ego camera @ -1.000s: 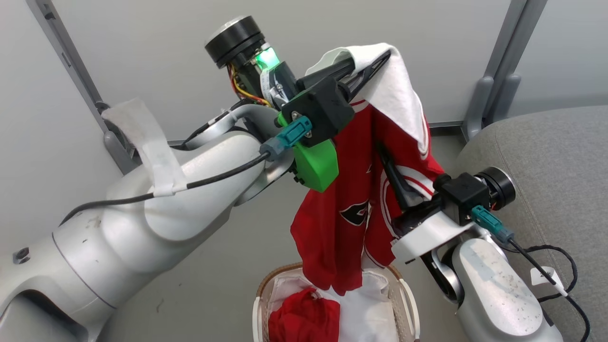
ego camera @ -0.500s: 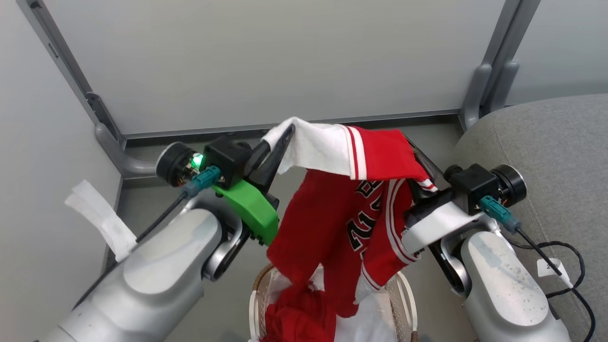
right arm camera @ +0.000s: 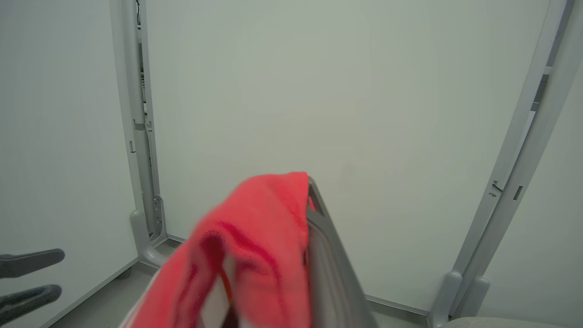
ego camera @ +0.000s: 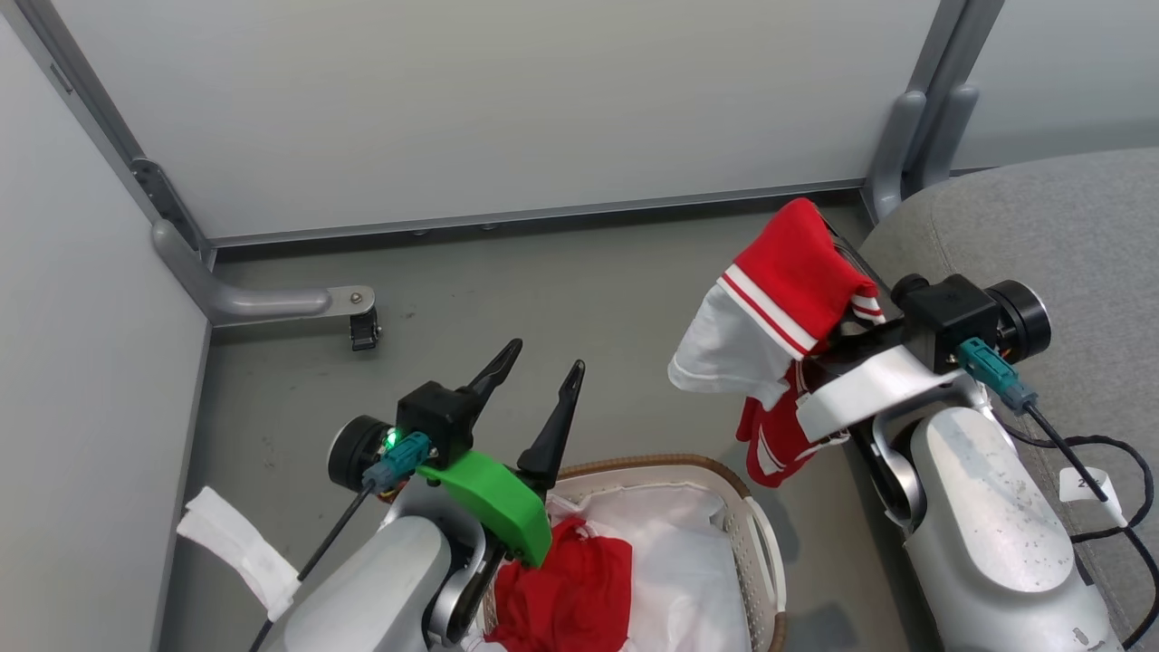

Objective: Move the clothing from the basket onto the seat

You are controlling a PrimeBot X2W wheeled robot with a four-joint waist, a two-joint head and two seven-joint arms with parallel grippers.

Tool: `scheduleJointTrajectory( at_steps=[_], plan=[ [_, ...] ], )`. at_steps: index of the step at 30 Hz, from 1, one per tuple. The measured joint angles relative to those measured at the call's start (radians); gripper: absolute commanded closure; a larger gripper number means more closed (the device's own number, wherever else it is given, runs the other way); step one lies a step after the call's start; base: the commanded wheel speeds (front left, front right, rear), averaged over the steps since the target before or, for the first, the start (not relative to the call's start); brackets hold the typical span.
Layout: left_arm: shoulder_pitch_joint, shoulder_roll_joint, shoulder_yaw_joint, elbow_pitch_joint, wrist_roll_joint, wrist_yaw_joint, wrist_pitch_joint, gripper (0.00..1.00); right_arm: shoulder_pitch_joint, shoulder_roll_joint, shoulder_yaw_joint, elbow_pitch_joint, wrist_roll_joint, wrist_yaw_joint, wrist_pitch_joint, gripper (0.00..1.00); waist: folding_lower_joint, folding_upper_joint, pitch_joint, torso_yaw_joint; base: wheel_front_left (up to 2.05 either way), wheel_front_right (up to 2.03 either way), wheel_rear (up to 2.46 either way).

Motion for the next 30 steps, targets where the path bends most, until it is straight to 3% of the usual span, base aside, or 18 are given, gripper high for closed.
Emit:
scheduleJointTrajectory(
  at_steps=[7, 17, 22, 30],
  plan=[
    [0.104, -0.066, 0.132, -0.020, 0.094, -0.044, 0.000, 0.00, 0.000, 0.000, -0.031, -0.002, -0.014, 0.000, 0.000, 1.00, 0.0000, 0.0000, 0.009, -0.008, 0.00, 0.00, 0.00],
    [0.162, -0.121, 0.226, -0.010, 0.195, -0.097, 0.000, 0.00, 0.001, 0.000, -0.073, -0.002, -0.037, 0.000, 0.000, 1.00, 0.0000, 0.0000, 0.011, -0.041, 0.00, 0.00, 0.00],
    [0.171, -0.134, 0.255, -0.019, 0.235, -0.111, 0.000, 0.00, -0.012, -0.001, -0.097, -0.013, -0.077, 0.000, 0.000, 1.00, 0.0000, 0.0000, 0.022, -0.095, 0.00, 0.00, 0.00],
    [0.160, -0.146, 0.262, -0.018, 0.289, -0.130, 0.000, 0.00, -0.024, -0.001, -0.135, -0.026, -0.100, 0.000, 0.000, 1.00, 0.0000, 0.0000, 0.060, -0.237, 0.00, 0.00, 0.00]
  ],
)
